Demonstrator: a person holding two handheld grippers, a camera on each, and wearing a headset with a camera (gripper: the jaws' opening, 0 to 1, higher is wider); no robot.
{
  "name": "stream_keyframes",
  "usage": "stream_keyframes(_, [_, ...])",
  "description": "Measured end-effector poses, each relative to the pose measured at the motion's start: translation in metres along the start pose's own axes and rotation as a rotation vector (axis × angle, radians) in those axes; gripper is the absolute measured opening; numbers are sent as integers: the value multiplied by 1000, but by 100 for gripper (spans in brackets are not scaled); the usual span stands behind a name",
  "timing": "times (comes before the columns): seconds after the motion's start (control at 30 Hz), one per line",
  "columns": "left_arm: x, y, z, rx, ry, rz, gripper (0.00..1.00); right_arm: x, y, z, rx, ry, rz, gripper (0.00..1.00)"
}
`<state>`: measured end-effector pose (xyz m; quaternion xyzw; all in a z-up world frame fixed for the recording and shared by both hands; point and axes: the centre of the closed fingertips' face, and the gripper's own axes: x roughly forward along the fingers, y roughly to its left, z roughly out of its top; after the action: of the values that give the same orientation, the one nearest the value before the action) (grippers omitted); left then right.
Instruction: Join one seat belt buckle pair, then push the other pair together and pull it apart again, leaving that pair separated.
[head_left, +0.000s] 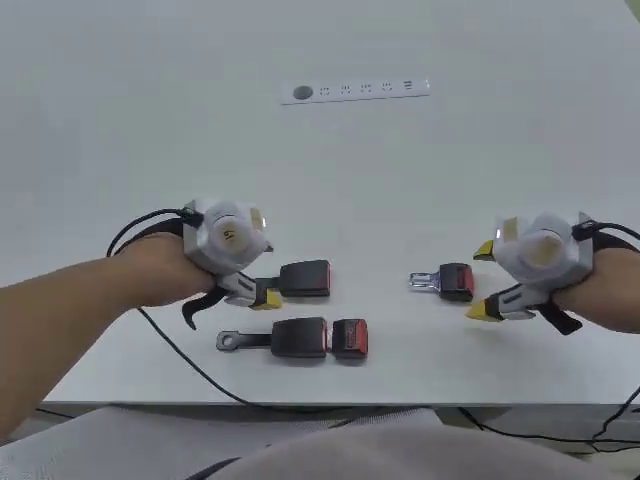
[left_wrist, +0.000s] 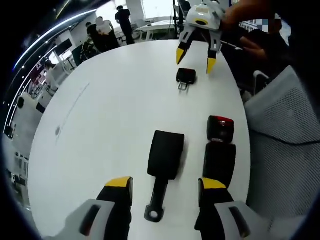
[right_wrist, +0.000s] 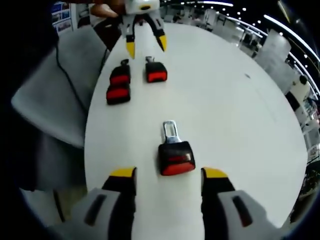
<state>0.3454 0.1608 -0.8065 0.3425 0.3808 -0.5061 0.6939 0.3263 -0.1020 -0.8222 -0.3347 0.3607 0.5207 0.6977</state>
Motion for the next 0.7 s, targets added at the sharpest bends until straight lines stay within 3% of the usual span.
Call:
stream_keyframes(0.2, [-26,-8,-14,-102,-59,63,60,-16,12,13,88,-91,-48,61])
stream_keyframes(0.33, [-44,-12,-25,-186,-107,108,64,-24,18,17,119,-122,-66,65])
stream_keyframes(0.7, [-82,-27,-51,-309,-160,216,75,-43,31,28,163,-208,-126,75])
